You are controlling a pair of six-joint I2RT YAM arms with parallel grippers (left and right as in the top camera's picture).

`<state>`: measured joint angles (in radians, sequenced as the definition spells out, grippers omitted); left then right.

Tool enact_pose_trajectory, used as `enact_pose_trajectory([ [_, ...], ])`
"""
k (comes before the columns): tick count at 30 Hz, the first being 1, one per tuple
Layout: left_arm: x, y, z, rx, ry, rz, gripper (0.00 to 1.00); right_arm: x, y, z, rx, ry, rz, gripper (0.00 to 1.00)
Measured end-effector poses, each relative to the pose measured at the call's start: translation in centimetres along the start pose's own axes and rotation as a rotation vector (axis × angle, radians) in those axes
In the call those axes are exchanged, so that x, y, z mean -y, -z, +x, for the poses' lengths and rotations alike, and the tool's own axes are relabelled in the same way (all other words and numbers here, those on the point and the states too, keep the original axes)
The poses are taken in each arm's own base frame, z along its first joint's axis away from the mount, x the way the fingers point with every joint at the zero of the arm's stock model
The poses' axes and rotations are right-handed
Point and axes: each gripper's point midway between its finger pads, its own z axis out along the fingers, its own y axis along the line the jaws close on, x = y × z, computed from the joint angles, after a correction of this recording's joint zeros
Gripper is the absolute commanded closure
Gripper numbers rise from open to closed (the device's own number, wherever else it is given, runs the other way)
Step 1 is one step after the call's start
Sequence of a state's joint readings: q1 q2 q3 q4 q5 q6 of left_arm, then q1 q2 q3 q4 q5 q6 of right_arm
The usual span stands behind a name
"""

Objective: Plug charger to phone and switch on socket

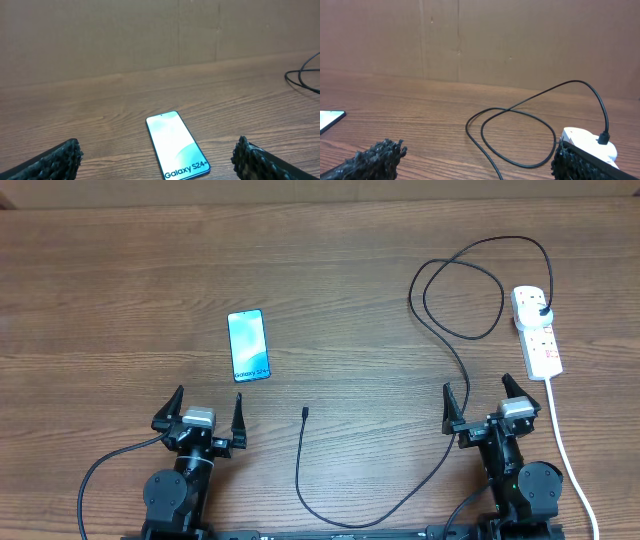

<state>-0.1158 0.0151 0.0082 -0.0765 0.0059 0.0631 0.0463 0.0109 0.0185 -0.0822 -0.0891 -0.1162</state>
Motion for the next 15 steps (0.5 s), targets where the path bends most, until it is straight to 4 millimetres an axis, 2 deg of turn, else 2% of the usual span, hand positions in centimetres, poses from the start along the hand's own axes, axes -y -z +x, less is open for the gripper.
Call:
enact_pose_trajectory([
  [15, 0.0, 0.0, 0.0, 0.0, 0.0, 0.0, 0.01, 0.0, 0.0, 0.01, 0.0, 0.0, 0.0, 0.0],
])
